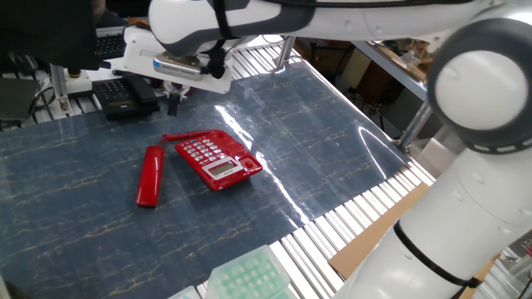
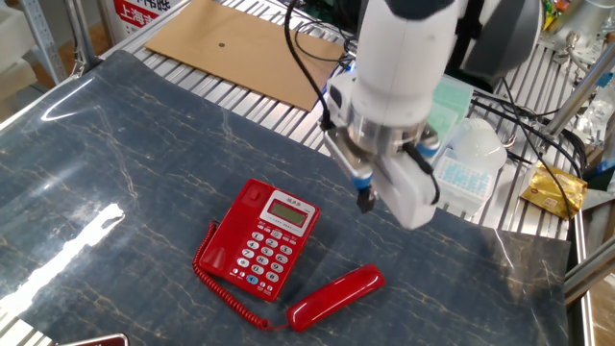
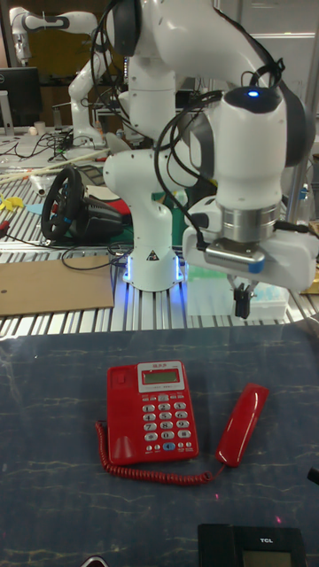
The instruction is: Place the handset of the telephone on the corresponding phone cradle
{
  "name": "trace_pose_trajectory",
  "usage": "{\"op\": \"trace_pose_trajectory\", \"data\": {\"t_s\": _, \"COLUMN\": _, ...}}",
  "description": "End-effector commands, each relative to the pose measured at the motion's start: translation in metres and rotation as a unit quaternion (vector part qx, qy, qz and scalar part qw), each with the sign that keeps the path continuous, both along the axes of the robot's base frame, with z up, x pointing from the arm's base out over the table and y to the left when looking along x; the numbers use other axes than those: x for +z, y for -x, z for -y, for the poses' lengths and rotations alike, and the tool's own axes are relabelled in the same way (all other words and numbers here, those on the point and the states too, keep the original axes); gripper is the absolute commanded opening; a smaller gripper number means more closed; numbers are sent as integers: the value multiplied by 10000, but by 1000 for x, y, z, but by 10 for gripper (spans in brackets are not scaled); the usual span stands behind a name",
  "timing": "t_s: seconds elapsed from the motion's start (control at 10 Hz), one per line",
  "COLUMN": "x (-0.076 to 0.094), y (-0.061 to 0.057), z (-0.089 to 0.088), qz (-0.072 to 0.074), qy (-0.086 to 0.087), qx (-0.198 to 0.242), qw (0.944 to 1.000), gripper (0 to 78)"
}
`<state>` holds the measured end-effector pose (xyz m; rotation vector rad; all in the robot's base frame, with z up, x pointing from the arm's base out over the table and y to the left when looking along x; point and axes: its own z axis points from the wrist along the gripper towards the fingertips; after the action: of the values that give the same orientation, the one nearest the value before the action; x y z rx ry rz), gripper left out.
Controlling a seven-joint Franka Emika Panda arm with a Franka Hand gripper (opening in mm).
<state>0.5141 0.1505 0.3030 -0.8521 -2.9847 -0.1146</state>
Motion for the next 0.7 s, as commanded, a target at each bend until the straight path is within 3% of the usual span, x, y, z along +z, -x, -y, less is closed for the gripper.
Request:
{"op": "trace_pose_trajectory", "data": {"t_s": 0.1, "x": -2, "y": -4, "z": 0, "qz": 0, "qy": 5, "qx": -52, "qw": 10000, "gripper": 0}}
{"op": "trace_pose_trajectory", "data": {"t_s": 0.4, "x": -2, "y": -4, "z": 0, "qz": 13, "qy": 143, "qx": -18, "qw": 9999, "gripper": 0}}
{"op": "trace_pose_trajectory", "data": {"t_s": 0.7, "x": -2, "y": -4, "z": 0, "qz": -24, "qy": -18, "qx": 27, "qw": 10000, "gripper": 0}}
